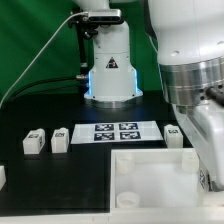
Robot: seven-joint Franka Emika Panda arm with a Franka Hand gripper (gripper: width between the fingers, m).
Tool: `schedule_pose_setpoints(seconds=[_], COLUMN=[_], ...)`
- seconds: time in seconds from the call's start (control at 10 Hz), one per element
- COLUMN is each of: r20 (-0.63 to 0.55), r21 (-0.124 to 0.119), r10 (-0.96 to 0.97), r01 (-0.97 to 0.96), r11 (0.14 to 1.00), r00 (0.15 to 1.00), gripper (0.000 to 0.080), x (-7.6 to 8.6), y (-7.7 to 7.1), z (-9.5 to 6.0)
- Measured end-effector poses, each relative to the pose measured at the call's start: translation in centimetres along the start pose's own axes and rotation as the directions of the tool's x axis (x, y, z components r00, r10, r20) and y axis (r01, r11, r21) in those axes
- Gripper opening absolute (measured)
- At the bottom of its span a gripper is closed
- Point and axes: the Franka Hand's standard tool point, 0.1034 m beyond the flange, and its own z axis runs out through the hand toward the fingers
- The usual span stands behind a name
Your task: Assemble one leg
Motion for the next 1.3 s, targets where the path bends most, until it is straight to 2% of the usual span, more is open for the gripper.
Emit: schedule_pose_setpoints(seconds=[0.2,0.4,0.5,0.7,0.8,0.9,1.1,1.3], r20=[-0.020,-0.053,-0.065,-0.065,-0.063,-0.049,-0.026,-0.024], r21=[0.006,0.032,0.038,0.032,0.034,0.044,0.064,0.064], r10=[0.179,0.274,0.271,0.258,0.259,0.254,0.243,0.236], r01=[-0.179,-0.273,-0.269,-0.257,-0.257,-0.252,-0.241,-0.234], r11=[0.984,0.961,0.962,0.966,0.966,0.967,0.968,0.970], r00=[0.984,0.960,0.960,0.964,0.964,0.966,0.970,0.972], gripper=[0.0294,0.0294,0.0294,0.0303,0.0486,0.0615,0.0642,0.0648], x=[-0.1,0.2,0.4,0.3,0.1,-1.0,-2.2,-2.3], y=[0.1,0.2,0.2,0.4,0.3,0.1,-0.2,-0.2], z=[0.0,-0.1,-0.2,0.0,-0.1,-1.1,-3.1,-3.1])
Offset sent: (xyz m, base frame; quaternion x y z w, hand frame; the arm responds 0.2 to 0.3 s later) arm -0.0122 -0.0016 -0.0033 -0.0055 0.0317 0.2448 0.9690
